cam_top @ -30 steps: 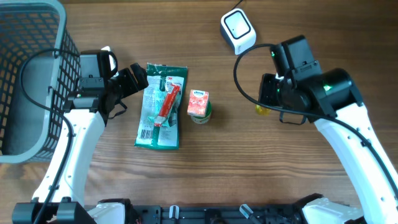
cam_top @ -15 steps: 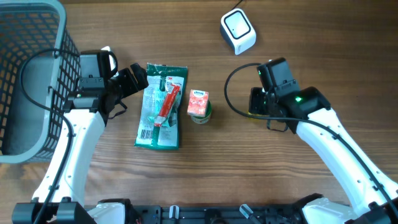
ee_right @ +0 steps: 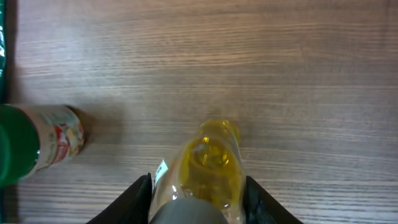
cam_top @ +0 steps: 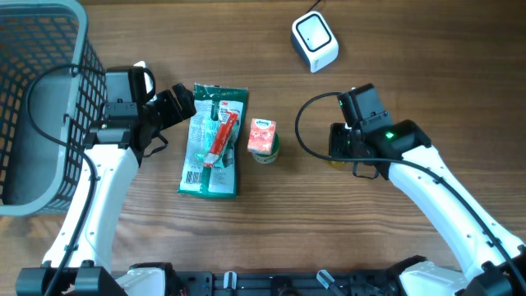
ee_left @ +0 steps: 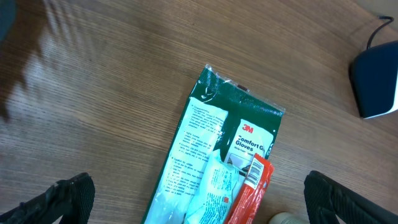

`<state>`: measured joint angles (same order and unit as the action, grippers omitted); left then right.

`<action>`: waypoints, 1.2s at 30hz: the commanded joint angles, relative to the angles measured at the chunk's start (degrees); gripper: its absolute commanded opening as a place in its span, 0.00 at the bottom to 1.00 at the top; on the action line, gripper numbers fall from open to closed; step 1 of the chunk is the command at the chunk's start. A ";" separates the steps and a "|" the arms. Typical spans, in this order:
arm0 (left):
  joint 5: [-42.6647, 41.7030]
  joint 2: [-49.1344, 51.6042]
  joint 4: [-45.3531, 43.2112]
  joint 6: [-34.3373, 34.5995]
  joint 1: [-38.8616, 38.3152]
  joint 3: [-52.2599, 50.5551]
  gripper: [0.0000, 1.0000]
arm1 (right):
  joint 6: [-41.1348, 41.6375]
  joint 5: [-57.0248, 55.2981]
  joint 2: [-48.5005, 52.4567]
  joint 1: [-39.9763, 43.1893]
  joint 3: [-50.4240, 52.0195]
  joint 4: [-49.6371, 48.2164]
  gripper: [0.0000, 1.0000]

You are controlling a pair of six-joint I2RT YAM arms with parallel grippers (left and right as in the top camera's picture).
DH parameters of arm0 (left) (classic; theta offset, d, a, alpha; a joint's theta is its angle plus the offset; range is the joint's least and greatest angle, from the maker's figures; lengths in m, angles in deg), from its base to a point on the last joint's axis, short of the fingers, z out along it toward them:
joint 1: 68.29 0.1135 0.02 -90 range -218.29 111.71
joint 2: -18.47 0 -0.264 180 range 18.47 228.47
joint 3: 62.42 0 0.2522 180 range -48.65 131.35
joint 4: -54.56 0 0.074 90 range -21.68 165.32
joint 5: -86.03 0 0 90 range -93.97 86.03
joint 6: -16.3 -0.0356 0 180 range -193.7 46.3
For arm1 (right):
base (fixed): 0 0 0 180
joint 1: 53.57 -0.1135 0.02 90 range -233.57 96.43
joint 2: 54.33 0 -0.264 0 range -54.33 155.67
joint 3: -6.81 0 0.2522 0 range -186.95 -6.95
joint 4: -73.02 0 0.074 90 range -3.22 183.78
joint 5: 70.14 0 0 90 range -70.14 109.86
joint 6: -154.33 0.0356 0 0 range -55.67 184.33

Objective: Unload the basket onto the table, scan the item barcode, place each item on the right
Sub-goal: 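Move the Vim bottle rightward, set it down and open the right gripper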

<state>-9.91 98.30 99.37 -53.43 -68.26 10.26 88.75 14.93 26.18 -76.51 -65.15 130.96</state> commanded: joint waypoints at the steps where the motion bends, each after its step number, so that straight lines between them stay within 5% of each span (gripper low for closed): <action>1: -0.66 -0.76 -0.15 -0.31 0.24 1.01 1.00 | -0.44 -0.13 0.33 0.09 0.44 -0.94 0.47; 5: -0.66 -0.74 -0.15 -0.31 0.24 1.01 1.00 | -0.42 -0.13 0.33 0.09 0.48 -0.90 0.67; 9: -0.66 -0.74 -0.15 -0.33 0.24 1.01 1.00 | -0.46 -0.13 0.33 0.09 0.48 -1.01 0.99; 20: -0.66 -0.76 -0.15 -0.31 0.24 1.01 1.00 | -6.23 -0.09 -1.40 0.09 -18.38 9.25 1.00; 36: -0.66 -0.74 -0.15 -0.33 0.24 1.01 1.00 | -6.21 2.99 -1.22 0.09 -19.06 10.95 1.00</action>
<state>-9.91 98.30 99.37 -53.43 -68.26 10.26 83.46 17.95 24.98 -76.51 -83.51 142.02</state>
